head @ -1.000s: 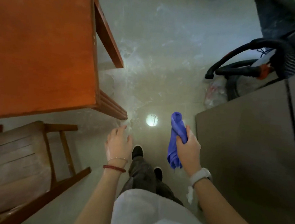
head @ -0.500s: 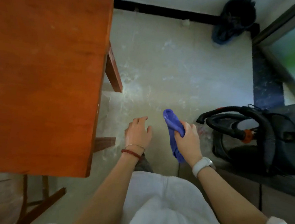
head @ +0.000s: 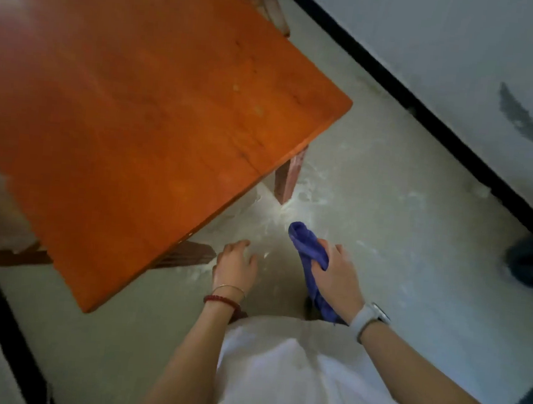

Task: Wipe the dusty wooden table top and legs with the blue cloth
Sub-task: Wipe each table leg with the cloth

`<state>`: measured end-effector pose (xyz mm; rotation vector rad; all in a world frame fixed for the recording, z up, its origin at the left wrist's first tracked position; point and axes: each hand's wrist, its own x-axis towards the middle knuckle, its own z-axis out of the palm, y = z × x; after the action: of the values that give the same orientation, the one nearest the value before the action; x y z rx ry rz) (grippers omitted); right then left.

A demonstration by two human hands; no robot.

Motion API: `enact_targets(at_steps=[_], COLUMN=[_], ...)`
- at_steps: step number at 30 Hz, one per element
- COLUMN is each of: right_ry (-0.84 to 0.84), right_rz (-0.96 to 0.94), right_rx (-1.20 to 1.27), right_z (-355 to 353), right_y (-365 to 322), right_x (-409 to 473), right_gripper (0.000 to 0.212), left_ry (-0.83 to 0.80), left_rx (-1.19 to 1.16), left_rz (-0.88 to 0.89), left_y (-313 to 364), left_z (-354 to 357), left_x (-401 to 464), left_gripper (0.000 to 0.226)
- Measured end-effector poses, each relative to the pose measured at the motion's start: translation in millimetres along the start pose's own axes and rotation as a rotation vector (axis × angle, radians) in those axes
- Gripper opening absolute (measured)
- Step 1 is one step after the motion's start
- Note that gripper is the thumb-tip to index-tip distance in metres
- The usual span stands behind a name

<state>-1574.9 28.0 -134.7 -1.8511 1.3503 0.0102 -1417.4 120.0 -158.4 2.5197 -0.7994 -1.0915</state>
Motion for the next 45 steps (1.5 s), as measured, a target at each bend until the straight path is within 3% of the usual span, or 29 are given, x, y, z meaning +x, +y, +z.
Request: enact_targets(at_steps=[8,16,22,28,31,36,38,41,43,45], right_ry=[-0.31,-0.533,-0.54,-0.467,-0.52,-0.391,-0.436,-0.663,-0.774,-0.837], right_rz=[-0.238,-0.545,-0.781,-1.092,-1.156,-1.517,-1.437,-1.01,-0.79,-0.713], right_rx=[-0.134,-0.181,-0.02,0.33,0.516,0.637,0.601,0.493,0.25,0.038], right_z=[-0.5,124.5,240.3,310.3,320.9,354.0,383.2,438.7,481.0,506.1], right_y=[-4.4,-4.3,18.4,-9.1,-35.6,-50.5,-33.0,23.5,68.1,100.0], right_x=[59.7,101.9,172.1,215.0,203.5,174.5,189.0,232.8,270.3,295.5], right_gripper=[0.033,0.035,0.037,0.037,0.041,0.05,0.051,0.047,0.041,0.024], left_ry=[0.265,0.643,1.064,1.531,1.588,1.625,1.632,1.607,1.576,1.517], left_rx=[-0.38,-0.692,-0.854,-0.798,-0.727,-0.745,-0.736,-0.762,-0.782,-0.787], left_rz=[-0.379,-0.574,-0.405,-0.216,-0.104,-0.022,-0.015,-0.057,-0.102,-0.165], left_y=[-11.1,-91.7,-154.7,-204.0,-217.4,-225.7,-229.6,-238.8,-249.2,-260.3], left_z=[45.2,84.3,113.3,119.5,120.0,119.0,122.5,135.4,149.1,167.1], left_x=[-15.0,21.5,102.7,148.4,156.6,166.2,170.4,178.3,185.7,193.8], left_gripper=[0.04,0.045,0.058,0.062,0.062,0.053,0.054,0.051,0.049,0.046])
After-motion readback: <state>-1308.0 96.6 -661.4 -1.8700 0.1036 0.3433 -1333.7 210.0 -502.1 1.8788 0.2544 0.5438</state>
